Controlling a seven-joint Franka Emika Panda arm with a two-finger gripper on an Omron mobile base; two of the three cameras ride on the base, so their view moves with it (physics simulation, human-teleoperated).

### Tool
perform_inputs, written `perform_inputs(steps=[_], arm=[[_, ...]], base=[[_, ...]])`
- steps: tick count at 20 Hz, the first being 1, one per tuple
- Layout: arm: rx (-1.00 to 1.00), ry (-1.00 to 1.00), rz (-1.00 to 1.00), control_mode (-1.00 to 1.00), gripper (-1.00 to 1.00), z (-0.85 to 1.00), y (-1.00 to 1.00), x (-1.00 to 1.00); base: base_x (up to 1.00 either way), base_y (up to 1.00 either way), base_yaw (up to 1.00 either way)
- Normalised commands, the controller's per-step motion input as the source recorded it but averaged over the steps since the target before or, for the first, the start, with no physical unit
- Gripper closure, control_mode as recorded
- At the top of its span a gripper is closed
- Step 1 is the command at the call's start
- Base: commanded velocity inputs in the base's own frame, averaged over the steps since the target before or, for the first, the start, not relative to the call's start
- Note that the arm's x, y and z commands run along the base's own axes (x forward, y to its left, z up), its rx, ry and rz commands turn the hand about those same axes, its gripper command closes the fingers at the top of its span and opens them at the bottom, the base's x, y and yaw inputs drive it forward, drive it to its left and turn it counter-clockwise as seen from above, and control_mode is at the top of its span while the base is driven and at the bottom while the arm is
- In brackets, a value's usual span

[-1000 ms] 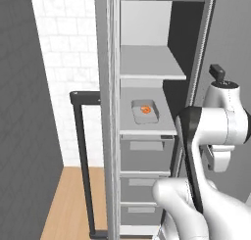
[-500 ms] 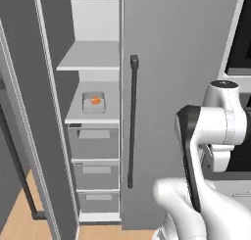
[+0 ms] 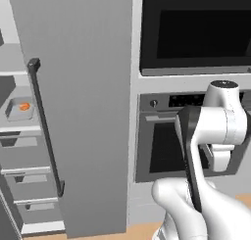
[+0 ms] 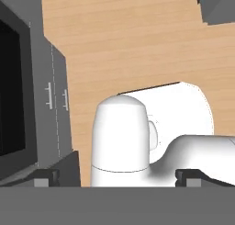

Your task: Take the meat container that has the shrimp and place it on the second highest rack of the freezer. Then take the vegetable container that has the cucumbers and place it on the highest rack of the freezer.

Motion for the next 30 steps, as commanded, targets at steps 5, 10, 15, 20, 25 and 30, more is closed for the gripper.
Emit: perform_inputs(steps=[5,10,15,20,25,30], arm=[[0.00,0.00,0.00,1.00,-1.00,0.00,0.00,0.00],[0.00,0.00,0.00,1.00,-1.00,0.00,0.00,0.00],[0.00,0.00,0.00,1.00,-1.00,0.00,0.00,0.00],[0.00,0.00,0.00,1.00,-1.00,0.00,0.00,0.00],[0.00,0.00,0.00,1.00,-1.00,0.00,0.00,0.00],[0.00,0.00,0.00,1.00,-1.00,0.00,0.00,0.00]], base=[[0.00,-1.00,-0.21],[0.09,-1.00,-0.18],[0.39,-0.99,-0.10],[0.57,-0.93,-0.09],[0.53,-0.85,-0.08],[0.36,-0.72,-0.02]])
